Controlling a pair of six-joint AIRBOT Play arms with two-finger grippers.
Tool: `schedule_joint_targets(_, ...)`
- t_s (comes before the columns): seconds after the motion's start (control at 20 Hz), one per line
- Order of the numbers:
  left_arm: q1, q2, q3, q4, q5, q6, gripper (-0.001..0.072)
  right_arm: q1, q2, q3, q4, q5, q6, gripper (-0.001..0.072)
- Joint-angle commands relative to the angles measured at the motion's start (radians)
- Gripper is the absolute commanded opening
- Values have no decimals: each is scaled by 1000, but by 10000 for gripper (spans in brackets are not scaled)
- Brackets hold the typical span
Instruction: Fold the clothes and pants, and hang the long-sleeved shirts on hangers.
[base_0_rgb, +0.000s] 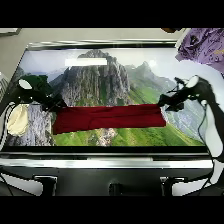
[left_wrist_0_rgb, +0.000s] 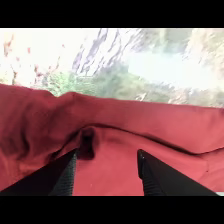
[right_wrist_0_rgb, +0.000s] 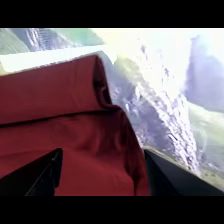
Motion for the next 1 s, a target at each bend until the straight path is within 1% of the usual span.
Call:
schedule_joint_targets(0.0,2,31,74,56,-23,-18,455,-172,-7,-2,173,139,-104,590)
schedule_joint_targets(0.05,2,43,88,63,-24,-18,456,-220,-15,-34,201,140,-109,592)
schedule_joint_targets(0.15,2,63,100,67,-25,-18,455,-282,-34,-90,286,140,-153,592)
schedule_joint_targets(0.25,2,69,99,66,-40,-21,455,-298,-60,-130,340,132,-184,629)
schedule_joint_targets(0.45,-1,68,99,66,-48,-45,456,-296,-116,-162,476,102,-231,629)
schedule_joint_targets(0.65,-2,68,99,66,-51,-56,455,-244,-153,-162,482,76,-239,628)
schedule_joint_targets(0.8,-2,68,99,66,-51,-56,456,-177,-171,-162,479,25,-230,618)
schedule_joint_targets(0.85,-2,68,99,66,-51,-56,455,-155,-175,-162,478,13,-225,572)
schedule_joint_targets(0.9,-2,68,99,66,-51,-56,455,-136,-177,-162,474,10,-226,493)
schedule_joint_targets(0.95,-2,68,99,66,-50,-56,455,-119,-176,-161,467,7,-225,353)
